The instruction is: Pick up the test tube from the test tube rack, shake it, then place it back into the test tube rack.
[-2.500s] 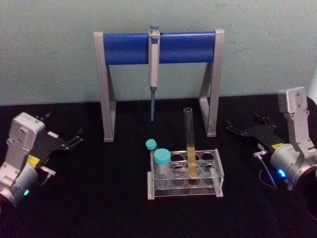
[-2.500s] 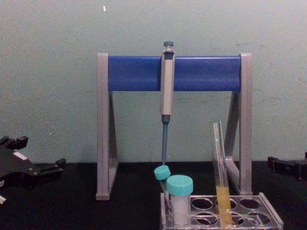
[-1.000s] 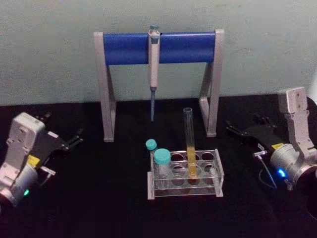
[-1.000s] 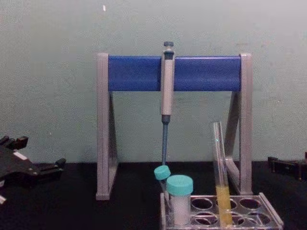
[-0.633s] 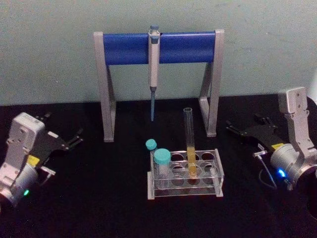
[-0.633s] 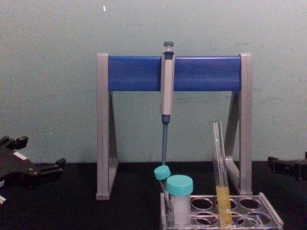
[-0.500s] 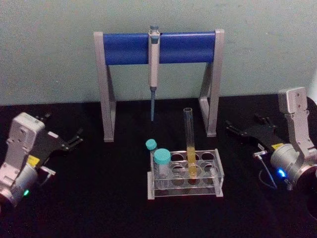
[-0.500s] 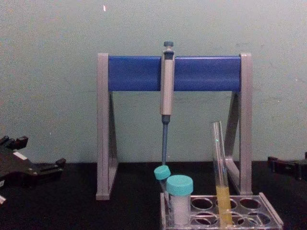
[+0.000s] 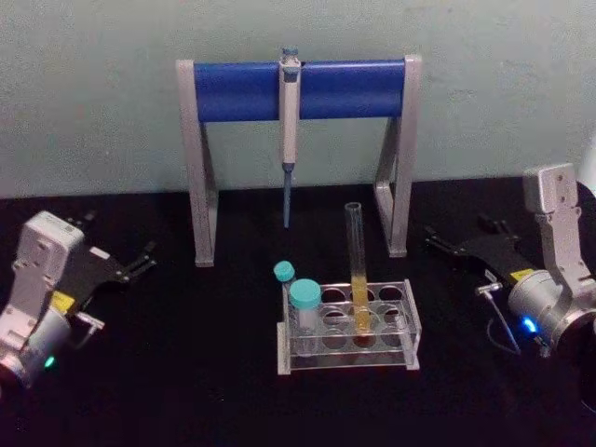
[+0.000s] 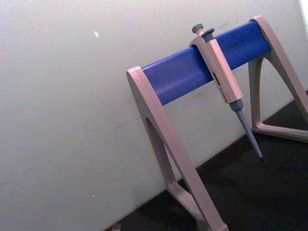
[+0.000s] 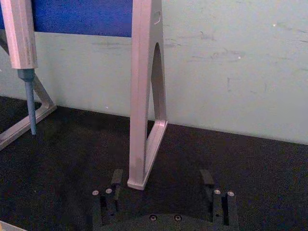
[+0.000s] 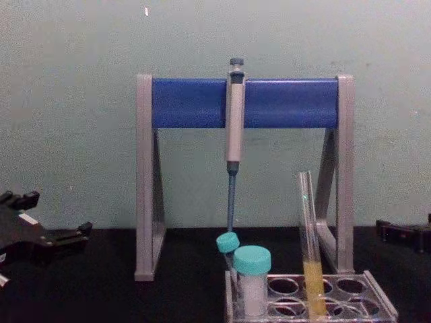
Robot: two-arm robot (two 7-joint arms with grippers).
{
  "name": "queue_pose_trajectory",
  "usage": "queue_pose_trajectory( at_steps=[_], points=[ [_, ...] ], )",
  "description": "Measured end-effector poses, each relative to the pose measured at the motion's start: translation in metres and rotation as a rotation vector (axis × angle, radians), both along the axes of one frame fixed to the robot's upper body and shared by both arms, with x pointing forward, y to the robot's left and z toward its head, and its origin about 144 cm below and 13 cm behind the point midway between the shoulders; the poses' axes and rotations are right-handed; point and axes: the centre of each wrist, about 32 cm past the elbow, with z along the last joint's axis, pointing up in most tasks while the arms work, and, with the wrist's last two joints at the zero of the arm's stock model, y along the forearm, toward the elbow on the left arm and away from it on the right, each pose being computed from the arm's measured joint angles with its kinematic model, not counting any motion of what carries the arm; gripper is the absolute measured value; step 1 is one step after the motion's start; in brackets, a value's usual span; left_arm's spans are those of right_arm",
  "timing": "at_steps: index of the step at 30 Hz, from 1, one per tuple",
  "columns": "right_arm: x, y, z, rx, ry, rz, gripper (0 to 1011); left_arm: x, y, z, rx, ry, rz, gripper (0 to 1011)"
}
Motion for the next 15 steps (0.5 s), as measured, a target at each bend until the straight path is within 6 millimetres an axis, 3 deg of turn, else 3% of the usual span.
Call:
queue_pose_trajectory(
  at_steps=[15],
  points=[
    [0.0,0.0,0.0,0.0,0.0,0.0,1000,0.0,0.0,0.0,0.0,0.0,0.0,1001]
  ],
)
